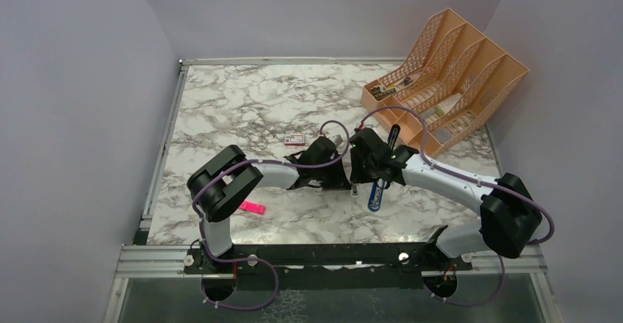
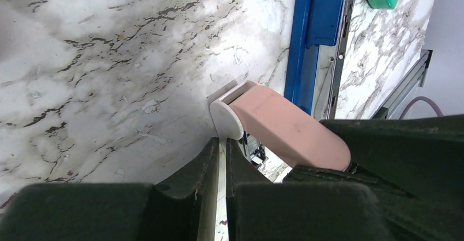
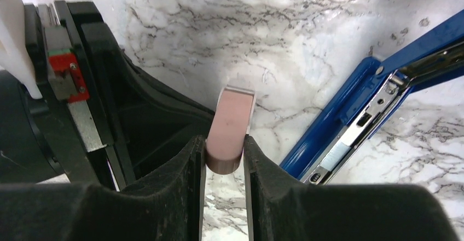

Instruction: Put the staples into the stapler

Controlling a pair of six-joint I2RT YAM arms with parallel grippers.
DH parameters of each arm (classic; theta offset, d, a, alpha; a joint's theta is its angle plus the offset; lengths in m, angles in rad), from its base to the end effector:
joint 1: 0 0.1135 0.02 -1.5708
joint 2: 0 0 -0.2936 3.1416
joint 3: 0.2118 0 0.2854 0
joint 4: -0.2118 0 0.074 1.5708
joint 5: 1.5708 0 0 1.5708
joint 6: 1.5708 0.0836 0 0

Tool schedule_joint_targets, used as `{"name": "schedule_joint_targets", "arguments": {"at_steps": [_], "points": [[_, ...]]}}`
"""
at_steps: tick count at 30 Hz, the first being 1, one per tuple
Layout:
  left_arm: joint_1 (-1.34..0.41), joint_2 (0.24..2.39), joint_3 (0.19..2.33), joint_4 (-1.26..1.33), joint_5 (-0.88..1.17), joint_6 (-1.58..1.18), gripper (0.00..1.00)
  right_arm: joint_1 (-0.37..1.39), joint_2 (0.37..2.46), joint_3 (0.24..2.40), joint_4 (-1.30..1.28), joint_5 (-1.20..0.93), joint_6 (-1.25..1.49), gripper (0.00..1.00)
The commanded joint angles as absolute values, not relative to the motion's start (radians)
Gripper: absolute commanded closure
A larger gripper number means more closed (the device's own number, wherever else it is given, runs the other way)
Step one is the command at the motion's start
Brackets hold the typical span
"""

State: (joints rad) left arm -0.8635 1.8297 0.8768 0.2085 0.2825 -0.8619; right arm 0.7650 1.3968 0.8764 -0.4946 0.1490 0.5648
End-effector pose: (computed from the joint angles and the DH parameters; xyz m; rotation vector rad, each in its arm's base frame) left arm 0.2547 -0.3338 0.1001 0.1635 2.5895 -1.1020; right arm 0.2421 0.2153 0.1829 -0.2046 2.5908 0.3047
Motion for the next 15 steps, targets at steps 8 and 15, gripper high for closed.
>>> {"name": "schedule_joint_targets", "arguments": {"at_steps": [8, 15], "points": [[-0.876, 1.875, 0.868, 0.176, 0.205, -0.855, 0.91, 0.853, 1.397, 0.812, -0.567, 0.094, 0.668, 0.73], [-0.876, 1.875, 0.874, 0.175, 0.210, -0.855, 0.91, 0.858, 1.403, 0.787, -0.532, 0.099, 0.685, 0.73]]}}
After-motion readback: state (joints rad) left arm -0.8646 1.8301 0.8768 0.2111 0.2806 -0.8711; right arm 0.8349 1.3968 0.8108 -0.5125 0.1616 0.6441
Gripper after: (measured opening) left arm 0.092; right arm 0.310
